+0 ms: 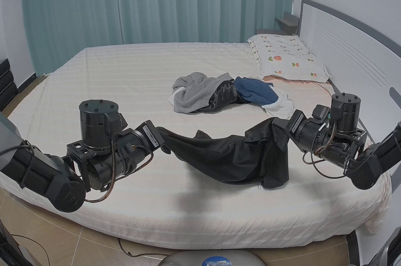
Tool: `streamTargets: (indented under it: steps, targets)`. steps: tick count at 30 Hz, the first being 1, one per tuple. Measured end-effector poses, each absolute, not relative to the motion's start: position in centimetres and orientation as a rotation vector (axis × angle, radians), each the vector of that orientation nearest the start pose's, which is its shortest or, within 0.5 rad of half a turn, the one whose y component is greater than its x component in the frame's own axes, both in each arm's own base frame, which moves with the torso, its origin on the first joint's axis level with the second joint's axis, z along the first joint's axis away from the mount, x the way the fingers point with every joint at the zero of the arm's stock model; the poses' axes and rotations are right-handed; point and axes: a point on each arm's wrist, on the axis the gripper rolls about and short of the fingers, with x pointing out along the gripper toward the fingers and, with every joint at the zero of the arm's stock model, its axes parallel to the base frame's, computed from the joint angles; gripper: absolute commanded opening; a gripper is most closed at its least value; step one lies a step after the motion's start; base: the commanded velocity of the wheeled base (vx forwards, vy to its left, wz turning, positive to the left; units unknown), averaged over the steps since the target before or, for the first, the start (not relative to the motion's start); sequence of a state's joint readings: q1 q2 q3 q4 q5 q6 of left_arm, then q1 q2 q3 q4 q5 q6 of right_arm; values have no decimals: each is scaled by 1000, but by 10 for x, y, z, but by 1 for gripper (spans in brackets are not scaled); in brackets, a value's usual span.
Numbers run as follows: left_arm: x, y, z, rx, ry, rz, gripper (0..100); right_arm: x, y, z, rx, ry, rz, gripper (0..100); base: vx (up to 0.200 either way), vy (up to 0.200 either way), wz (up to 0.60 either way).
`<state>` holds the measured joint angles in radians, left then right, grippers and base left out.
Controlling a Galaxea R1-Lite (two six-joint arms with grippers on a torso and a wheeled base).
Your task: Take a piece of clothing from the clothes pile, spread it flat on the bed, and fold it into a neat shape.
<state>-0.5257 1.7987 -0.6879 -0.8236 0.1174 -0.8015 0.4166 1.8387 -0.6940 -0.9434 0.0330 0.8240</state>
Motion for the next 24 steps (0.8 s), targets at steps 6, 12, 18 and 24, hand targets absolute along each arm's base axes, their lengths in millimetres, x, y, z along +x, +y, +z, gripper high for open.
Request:
streamTargets:
  steps: [6, 12, 18, 24]
  targets:
    - [273, -151, 140, -694, 417, -263, 0, 294, 130, 141, 765, 366, 337, 0, 0, 200, 0]
    - [275, -148, 140, -695, 413, -255, 0, 296, 130, 141, 765, 364, 334, 0, 0, 200, 0]
    - [277, -144, 140, -697, 406, -243, 0, 298, 128, 142, 768, 350, 316, 0, 0, 200, 0]
    - [279, -139, 142, -688, 391, -230, 0, 301, 125, 144, 772, 337, 309, 0, 0, 200, 0]
